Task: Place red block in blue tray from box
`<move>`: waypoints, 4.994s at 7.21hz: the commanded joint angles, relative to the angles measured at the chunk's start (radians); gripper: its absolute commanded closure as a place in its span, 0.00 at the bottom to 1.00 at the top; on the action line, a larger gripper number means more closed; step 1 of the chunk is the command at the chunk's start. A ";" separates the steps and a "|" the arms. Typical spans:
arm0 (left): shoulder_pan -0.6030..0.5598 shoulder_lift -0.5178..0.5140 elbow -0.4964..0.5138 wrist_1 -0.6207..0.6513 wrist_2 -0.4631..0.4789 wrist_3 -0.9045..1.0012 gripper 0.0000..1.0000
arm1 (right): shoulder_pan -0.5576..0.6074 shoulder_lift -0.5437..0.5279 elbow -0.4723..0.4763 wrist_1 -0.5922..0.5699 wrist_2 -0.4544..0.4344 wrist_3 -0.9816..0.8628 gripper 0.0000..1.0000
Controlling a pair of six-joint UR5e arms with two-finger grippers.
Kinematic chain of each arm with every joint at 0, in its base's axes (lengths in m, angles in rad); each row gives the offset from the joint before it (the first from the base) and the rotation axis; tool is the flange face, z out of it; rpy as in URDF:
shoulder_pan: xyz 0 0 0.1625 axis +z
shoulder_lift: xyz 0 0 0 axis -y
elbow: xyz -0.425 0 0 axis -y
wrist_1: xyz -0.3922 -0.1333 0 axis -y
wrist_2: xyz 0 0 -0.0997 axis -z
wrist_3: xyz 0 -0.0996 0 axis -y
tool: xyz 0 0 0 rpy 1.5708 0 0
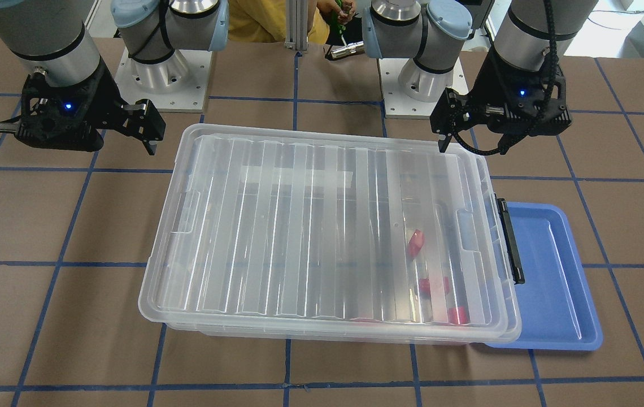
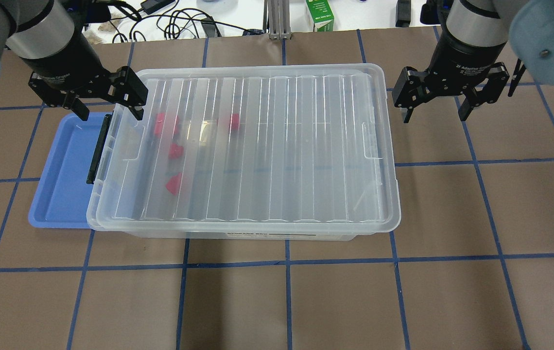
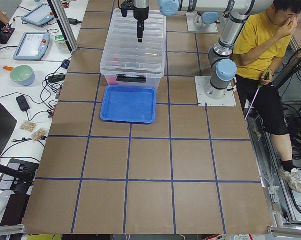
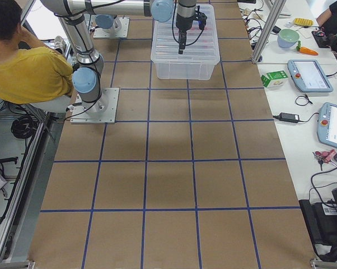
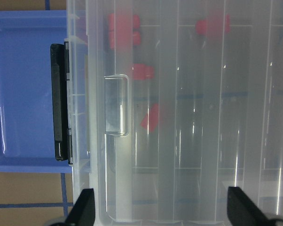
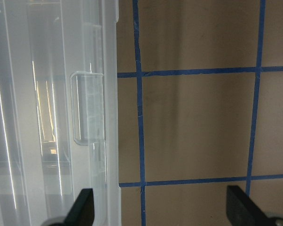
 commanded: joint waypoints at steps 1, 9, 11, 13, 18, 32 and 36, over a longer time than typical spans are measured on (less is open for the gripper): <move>0.000 0.002 0.000 0.000 0.000 0.000 0.00 | 0.003 0.011 0.004 0.007 0.002 -0.010 0.00; 0.000 0.000 0.000 0.000 0.000 0.000 0.00 | 0.011 0.175 0.010 -0.125 0.005 0.008 0.00; 0.000 0.002 -0.002 0.000 0.001 0.000 0.00 | 0.011 0.202 0.010 -0.124 0.014 0.008 0.00; 0.000 0.003 -0.002 0.000 0.000 0.000 0.00 | 0.011 0.219 0.010 -0.127 0.017 0.008 0.00; 0.000 0.003 -0.002 0.000 0.001 0.000 0.00 | -0.003 0.242 0.010 -0.130 0.000 -0.010 0.00; 0.000 0.005 -0.008 0.000 -0.002 0.002 0.00 | -0.239 0.239 0.003 -0.128 -0.058 -0.181 0.00; 0.000 0.005 -0.006 0.000 -0.002 0.000 0.00 | -0.255 0.239 -0.003 -0.130 -0.092 -0.204 0.00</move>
